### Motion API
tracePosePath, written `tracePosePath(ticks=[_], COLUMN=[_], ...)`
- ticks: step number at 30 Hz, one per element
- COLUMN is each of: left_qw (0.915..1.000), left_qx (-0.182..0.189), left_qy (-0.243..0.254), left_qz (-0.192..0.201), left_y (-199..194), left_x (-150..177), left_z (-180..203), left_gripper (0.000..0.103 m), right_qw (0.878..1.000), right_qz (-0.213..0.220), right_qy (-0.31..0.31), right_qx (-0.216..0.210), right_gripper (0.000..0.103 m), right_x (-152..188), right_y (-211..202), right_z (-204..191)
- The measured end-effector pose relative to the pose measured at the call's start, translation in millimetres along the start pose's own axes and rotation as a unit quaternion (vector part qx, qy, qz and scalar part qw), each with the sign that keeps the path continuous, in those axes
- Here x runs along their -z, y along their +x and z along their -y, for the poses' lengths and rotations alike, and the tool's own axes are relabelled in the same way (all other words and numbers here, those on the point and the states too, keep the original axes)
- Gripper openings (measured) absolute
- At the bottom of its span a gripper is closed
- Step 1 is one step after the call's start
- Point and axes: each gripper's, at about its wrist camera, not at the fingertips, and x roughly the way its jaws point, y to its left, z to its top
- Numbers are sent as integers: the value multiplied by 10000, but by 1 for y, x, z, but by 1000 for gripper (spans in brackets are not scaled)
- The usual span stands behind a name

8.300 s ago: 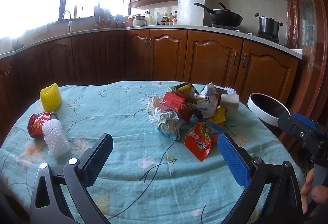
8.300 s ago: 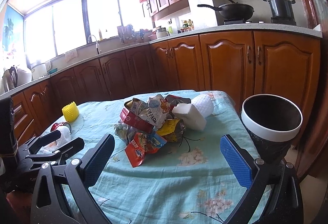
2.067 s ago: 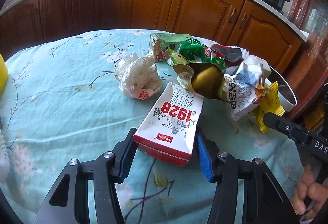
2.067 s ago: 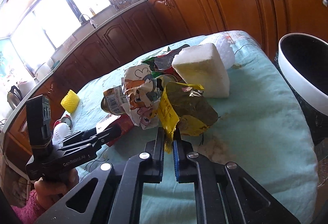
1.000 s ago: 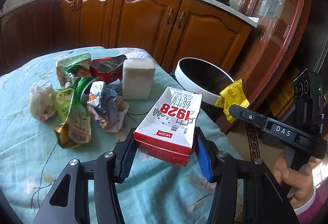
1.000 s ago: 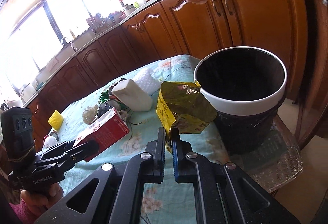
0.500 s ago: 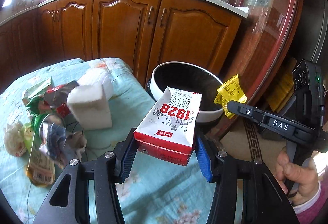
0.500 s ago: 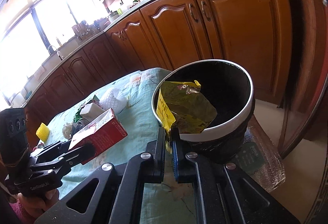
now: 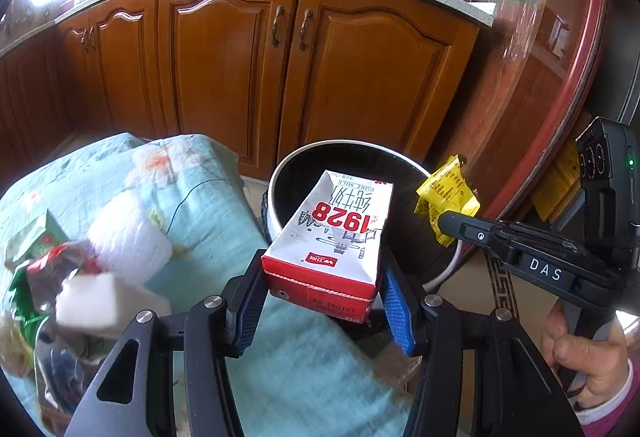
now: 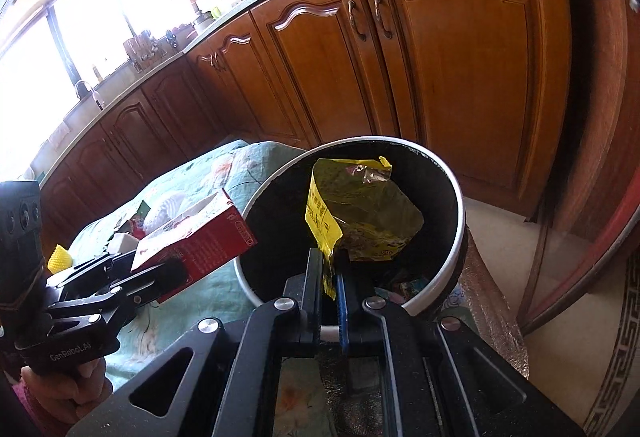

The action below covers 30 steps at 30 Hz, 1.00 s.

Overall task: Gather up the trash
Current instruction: 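Carry carton and yellow wrapper over the bin and open both tools, then return both open tools to the remaining trash on the table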

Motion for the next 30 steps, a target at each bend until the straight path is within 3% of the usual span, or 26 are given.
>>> tracePosePath(ticks=[12,17,18,19,20,23,30], left_qw=[9997,9995,9995,9995,9995,9996,9994], left_qx=[-126,-108,-83,-83,-80,-6,83], left_qy=[104,-4,-34,-72,-101,-175,-333], left_qz=[-185,-288,-302,-311,-301,-228,56], left_y=[45,55,55,54,52,43,3], left_x=[-21,-23,-23,-22,-21,-14,17], left_z=[6,3,1,0,0,-2,-13], left_gripper=[52,54,55,59,61,64,71], right_qw=[9997,9994,9994,9995,9995,9996,9991], right_qz=[-242,-333,-327,-305,-270,-191,155], right_qy=[6,15,41,76,117,207,368], right_qx=[85,74,81,84,59,5,-155], right_gripper=[6,14,22,39,47,53,79], right_x=[-12,-15,-15,-14,-13,-9,7], right_y=[21,28,28,27,25,20,-1], right_z=[17,20,21,22,23,23,10])
